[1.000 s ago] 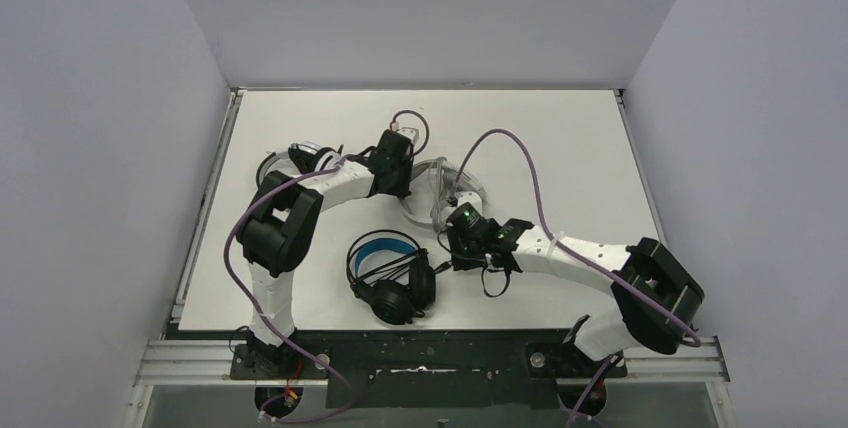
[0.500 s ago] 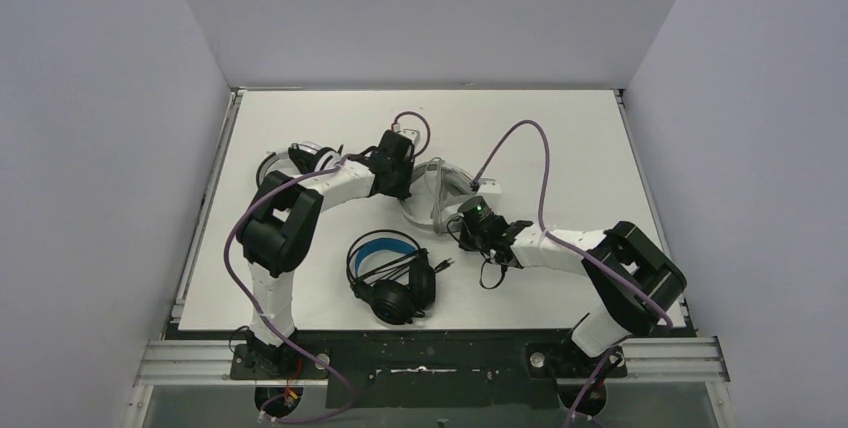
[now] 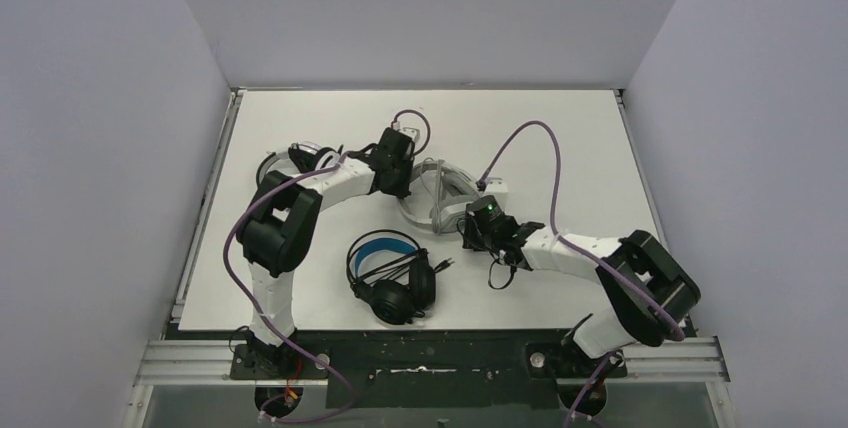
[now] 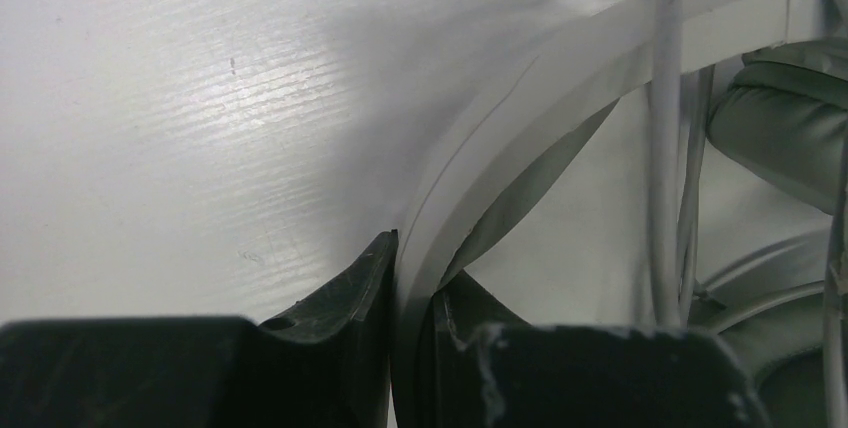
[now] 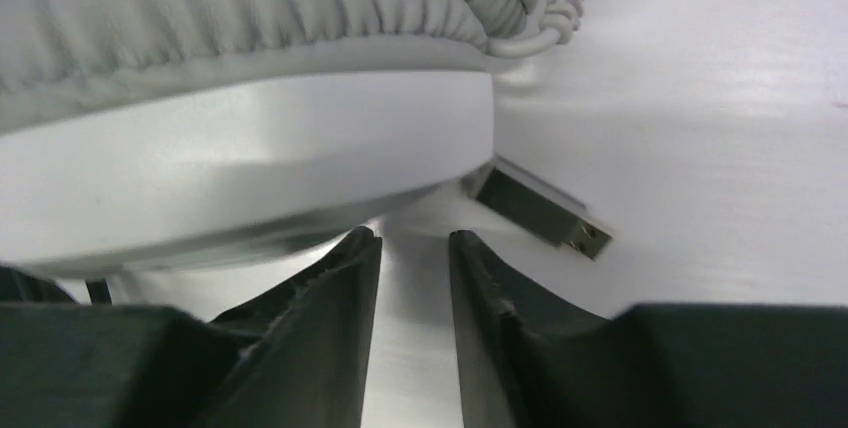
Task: Wrap the headphones
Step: Place the headphones at the center of the board.
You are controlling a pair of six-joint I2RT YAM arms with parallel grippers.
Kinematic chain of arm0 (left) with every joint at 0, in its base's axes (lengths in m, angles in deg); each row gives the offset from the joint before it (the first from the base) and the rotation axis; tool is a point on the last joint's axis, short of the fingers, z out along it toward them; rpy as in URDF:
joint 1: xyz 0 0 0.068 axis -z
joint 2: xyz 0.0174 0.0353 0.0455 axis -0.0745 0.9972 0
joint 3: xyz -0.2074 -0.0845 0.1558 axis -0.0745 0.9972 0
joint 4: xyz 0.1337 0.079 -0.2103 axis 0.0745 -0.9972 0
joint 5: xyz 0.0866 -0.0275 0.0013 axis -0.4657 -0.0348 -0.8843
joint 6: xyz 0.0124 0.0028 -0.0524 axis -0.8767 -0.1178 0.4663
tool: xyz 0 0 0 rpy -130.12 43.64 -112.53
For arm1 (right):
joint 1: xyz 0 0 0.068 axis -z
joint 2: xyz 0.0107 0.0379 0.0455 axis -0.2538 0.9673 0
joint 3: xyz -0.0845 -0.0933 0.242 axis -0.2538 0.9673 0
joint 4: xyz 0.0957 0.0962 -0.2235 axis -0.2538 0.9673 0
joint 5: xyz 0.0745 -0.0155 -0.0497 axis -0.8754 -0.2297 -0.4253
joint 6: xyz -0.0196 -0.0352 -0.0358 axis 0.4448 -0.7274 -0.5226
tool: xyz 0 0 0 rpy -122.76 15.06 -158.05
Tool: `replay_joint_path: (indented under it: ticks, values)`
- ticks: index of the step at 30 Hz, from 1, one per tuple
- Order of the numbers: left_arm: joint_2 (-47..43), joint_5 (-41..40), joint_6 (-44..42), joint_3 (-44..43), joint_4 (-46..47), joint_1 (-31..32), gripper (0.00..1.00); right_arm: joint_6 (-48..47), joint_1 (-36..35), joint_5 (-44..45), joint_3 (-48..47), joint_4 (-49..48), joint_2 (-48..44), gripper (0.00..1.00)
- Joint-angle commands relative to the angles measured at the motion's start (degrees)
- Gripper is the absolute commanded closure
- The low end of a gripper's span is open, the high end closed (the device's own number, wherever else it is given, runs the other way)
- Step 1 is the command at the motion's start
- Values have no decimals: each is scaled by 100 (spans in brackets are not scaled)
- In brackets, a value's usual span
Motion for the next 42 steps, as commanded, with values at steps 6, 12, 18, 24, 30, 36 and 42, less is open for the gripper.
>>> replay_joint_path:
  ticks: [6,12,18,24,30,36,42]
  values:
    - [-29,289,5,-334,-175,34,99,179,504,-714,375,1900,-2100,42]
    - [-14,312,-3,-375,-217,27,100,-113,1925,-1908,440,1895,-2062,36]
    - [-16,367,40,-390,-238,25,100,311,2078,-2688,610,1009,-1491,48]
    - [62,381,59,-377,-238,34,100,920,2095,-2419,982,-109,-1040,67]
    - [95,381,41,-402,-265,34,100,613,2132,-2243,607,-600,-460,76]
    - [79,381,58,-432,-301,47,100,595,2022,-2968,619,-1528,5,76]
    - [95,367,63,-446,-464,38,97,224,2120,-3005,508,-1143,-60,76]
